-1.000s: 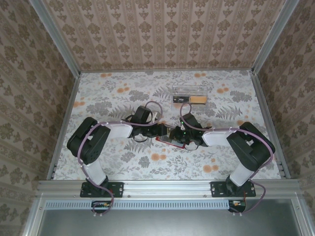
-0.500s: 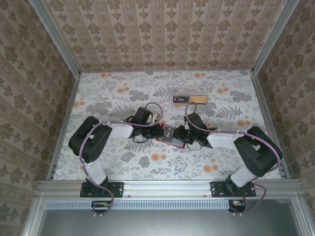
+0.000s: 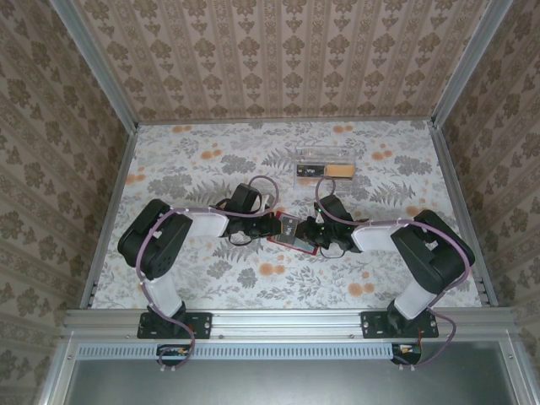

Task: Take the credit cards out of the card holder

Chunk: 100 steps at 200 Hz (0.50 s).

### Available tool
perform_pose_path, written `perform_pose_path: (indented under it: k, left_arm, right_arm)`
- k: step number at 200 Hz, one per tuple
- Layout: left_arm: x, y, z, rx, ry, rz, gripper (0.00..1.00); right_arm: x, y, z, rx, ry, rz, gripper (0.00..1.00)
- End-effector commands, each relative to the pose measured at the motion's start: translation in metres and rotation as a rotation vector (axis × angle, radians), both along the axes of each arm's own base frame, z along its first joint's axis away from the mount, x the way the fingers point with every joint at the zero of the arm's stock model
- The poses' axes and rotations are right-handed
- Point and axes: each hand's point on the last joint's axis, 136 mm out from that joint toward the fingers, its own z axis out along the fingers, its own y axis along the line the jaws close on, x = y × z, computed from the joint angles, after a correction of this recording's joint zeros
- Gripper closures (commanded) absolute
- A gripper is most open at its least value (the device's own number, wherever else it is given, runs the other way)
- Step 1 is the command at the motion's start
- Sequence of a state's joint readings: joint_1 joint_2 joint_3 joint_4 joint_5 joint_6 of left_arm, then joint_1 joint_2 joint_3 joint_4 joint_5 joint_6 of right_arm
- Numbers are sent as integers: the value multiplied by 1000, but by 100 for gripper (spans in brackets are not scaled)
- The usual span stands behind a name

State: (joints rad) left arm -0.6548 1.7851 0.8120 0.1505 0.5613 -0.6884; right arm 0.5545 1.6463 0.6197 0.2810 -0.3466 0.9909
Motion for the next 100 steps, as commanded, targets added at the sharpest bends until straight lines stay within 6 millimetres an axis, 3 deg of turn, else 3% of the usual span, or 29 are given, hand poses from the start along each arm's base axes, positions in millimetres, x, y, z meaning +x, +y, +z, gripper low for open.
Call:
perform_pose_path:
  k: [1,52,86,100]
  left_arm:
    - [-7,8,-17,52,46,7,90]
    - [-8,7,-17,50,45,4,90]
    - [-7,8,-16,55,44,9,90]
    - [-6,10,-15,59,42,15,90]
  right_arm:
    - [2,4,-3,23,16,1,82]
    - [3,7,-2,33,15,5,83]
    - [2,4,-5,32,19,1,100]
    - [1,0,-6,35,24,-10,100]
